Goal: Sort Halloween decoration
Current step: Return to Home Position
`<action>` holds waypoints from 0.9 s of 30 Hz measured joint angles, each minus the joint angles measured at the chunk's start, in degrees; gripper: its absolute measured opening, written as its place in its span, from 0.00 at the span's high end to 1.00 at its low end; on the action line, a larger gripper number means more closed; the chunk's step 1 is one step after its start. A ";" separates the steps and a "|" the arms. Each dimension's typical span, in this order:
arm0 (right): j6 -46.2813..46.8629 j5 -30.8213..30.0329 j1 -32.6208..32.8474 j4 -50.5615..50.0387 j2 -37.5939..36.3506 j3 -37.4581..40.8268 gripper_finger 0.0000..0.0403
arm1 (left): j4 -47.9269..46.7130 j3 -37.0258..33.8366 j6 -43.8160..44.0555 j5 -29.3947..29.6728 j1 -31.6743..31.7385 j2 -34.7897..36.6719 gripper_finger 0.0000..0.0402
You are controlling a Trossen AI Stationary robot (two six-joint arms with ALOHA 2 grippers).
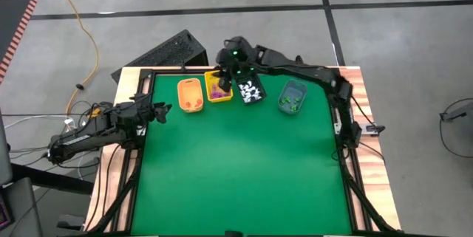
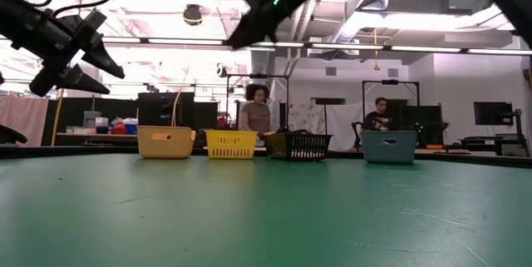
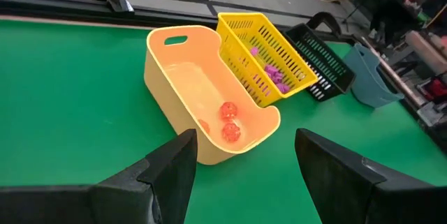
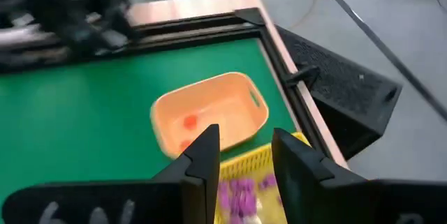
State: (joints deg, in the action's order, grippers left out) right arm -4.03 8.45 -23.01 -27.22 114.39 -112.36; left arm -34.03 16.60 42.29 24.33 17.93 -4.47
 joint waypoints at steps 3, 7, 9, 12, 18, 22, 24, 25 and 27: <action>-5.03 0.44 1.49 -3.05 -4.44 -0.51 0.69 | -0.06 0.02 2.17 -0.67 0.00 0.00 0.42; -6.46 0.48 3.61 -8.54 -9.37 -0.63 0.69 | 0.06 0.02 1.89 -2.12 0.00 0.00 0.42; -5.11 0.33 4.43 -13.20 -11.05 -0.48 0.69 | -0.03 0.02 2.02 -2.21 0.00 0.00 0.42; -3.85 0.13 5.19 -18.08 -13.53 -0.48 0.69 | -0.16 0.02 2.43 -2.58 0.00 0.00 0.42; -0.32 0.41 7.31 -25.38 -19.70 -0.48 0.69 | 0.14 0.02 1.76 -2.37 0.00 -0.02 0.42; -0.35 -1.63 9.00 -29.97 -25.10 -0.07 0.69 | 2.02 0.02 6.58 -2.08 0.00 0.00 0.42; 0.61 -4.27 9.91 -33.32 -28.60 1.38 0.69 | 4.51 0.02 6.38 -3.46 0.00 0.00 0.42; 1.30 -6.20 10.50 -34.65 -30.39 2.63 0.69 | 6.25 0.02 5.60 -4.61 0.00 -0.01 0.42; 3.31 -10.44 11.98 -35.88 -34.72 6.41 0.69 | 10.45 0.02 2.89 -7.48 0.00 0.00 0.42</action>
State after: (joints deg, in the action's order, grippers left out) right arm -0.71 -2.00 -11.03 -63.09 79.67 -105.95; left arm -23.58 16.62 45.18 16.85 17.93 -4.47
